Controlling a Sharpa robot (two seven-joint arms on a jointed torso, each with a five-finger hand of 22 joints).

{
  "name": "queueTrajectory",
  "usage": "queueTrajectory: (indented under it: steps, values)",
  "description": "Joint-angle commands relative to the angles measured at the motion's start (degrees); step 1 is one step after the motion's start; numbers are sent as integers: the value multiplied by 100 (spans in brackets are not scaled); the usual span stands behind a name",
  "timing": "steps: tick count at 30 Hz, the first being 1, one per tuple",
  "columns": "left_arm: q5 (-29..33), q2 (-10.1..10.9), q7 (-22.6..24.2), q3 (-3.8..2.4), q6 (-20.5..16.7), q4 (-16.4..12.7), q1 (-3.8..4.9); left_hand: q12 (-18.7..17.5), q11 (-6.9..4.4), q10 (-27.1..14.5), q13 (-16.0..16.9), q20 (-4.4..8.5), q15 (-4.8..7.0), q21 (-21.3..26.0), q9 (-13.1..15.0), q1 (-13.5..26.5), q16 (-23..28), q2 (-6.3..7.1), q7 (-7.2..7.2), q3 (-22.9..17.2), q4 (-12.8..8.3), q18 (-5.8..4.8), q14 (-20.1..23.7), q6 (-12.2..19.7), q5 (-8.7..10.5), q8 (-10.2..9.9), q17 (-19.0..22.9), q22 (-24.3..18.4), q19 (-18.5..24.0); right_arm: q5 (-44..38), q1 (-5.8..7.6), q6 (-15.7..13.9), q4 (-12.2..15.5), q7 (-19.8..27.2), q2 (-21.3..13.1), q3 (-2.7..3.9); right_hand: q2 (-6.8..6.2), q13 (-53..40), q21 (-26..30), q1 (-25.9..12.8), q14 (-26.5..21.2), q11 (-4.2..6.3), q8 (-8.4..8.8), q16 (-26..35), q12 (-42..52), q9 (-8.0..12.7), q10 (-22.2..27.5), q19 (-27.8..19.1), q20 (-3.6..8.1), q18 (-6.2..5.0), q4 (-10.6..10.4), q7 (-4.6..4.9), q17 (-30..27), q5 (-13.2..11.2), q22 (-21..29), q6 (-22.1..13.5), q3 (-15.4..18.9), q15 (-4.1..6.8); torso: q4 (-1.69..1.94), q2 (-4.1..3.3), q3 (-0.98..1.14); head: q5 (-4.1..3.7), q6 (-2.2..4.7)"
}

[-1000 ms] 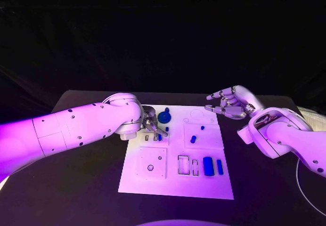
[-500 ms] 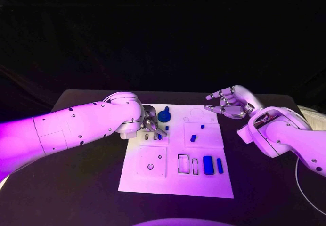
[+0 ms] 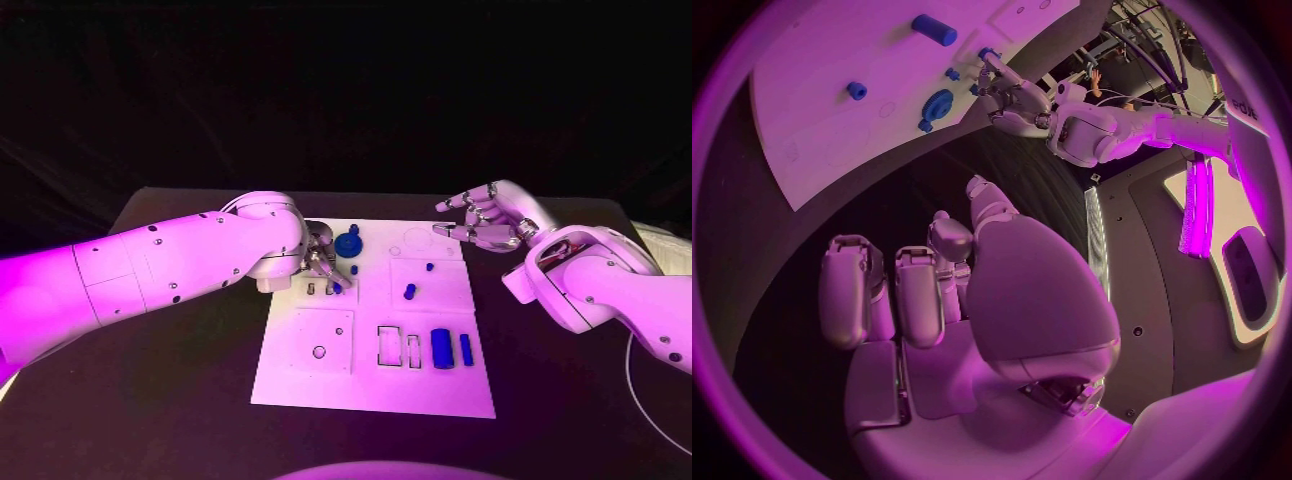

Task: Assemble the parts on the task board

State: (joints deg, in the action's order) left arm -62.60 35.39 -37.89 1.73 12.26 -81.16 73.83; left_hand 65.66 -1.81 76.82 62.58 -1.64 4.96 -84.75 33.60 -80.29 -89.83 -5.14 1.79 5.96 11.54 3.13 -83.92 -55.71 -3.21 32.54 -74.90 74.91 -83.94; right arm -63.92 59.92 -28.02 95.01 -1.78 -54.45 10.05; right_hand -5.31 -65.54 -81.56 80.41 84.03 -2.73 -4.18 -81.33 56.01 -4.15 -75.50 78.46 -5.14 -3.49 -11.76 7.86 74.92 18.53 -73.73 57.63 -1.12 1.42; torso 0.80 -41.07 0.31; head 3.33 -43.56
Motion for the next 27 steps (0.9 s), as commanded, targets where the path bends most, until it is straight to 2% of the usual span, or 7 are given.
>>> queueTrajectory:
  steps: [1,9,14,19,21,23,27]
  values:
    - [45,-19,-19,12,171,28,-7,-47,-55,-6,-22,59,43,-21,-13,-244,-17,-56,-23,-214,-73,-95,-608,51,-42,-68,-1510,557,-77,-81,-8,97,13,-4,6,2,5,1,20,53,300,-2,-4,28,4,-3,20,-25,5,-36,36,-1,97,38,4,26,-4,-9,5,-1,3,-4,-14]
    - [164,15,-5,12,124,21,-7,-153,-33,-48,-80,59,35,-13,-61,-597,-17,142,16,-1113,-215,-93,-608,131,-504,-288,-1510,561,-68,-83,-13,109,14,-2,10,2,10,-3,23,63,303,-4,-4,28,25,-2,10,-21,6,-35,40,1,103,126,3,33,-11,-9,-1,-2,4,-14,-19]
    - [374,90,49,12,-190,-46,-7,-198,0,12,-113,21,-15,-14,84,-201,-17,909,81,-2849,-111,-93,-608,83,-540,-309,-1510,592,-73,-84,-24,117,6,2,20,2,12,-1,23,62,304,-4,-3,26,26,-2,10,-20,7,-35,38,2,107,150,3,34,-12,-9,4,-2,10,-9,26]
    - [553,225,103,12,-669,-167,-7,-171,-7,69,-97,-7,-5,-28,307,273,-17,1367,86,-4031,-313,-105,-608,87,-535,-190,-1510,640,-95,-84,-34,119,-4,6,25,1,12,0,25,61,303,-4,-3,29,28,-2,10,-22,7,-36,36,2,103,162,5,34,-12,-9,10,-4,14,-12,30]
    - [613,275,112,12,-802,-213,-8,-156,7,88,-86,10,-20,-35,368,415,-17,1439,72,-4257,-392,-105,-608,86,-550,-156,-1510,658,-104,-84,-36,117,-2,14,23,1,12,0,25,61,303,-4,-3,29,28,-2,10,-22,7,-36,36,2,103,162,5,34,-12,-9,10,-5,10,-18,27]
    - [682,320,112,13,-915,-254,-10,-156,6,95,-88,8,-13,-40,408,490,-17,1488,67,-4387,-470,-107,-608,85,-575,-135,-1510,670,-111,-84,-38,117,0,21,21,1,14,3,31,59,303,-5,-2,33,26,-2,11,-29,7,-38,34,2,98,175,15,34,-13,-9,15,-10,6,-26,84]
    - [730,386,100,16,-1089,-317,-14,-162,4,98,-95,6,-9,-40,438,547,-17,1521,66,-4482,-539,-108,-608,87,-599,-123,-1510,674,-113,-84,-44,120,-1,33,18,1,17,14,34,61,303,-4,3,37,25,1,16,-27,7,-38,29,4,98,299,16,31,-24,-10,22,1,6,-6,71]
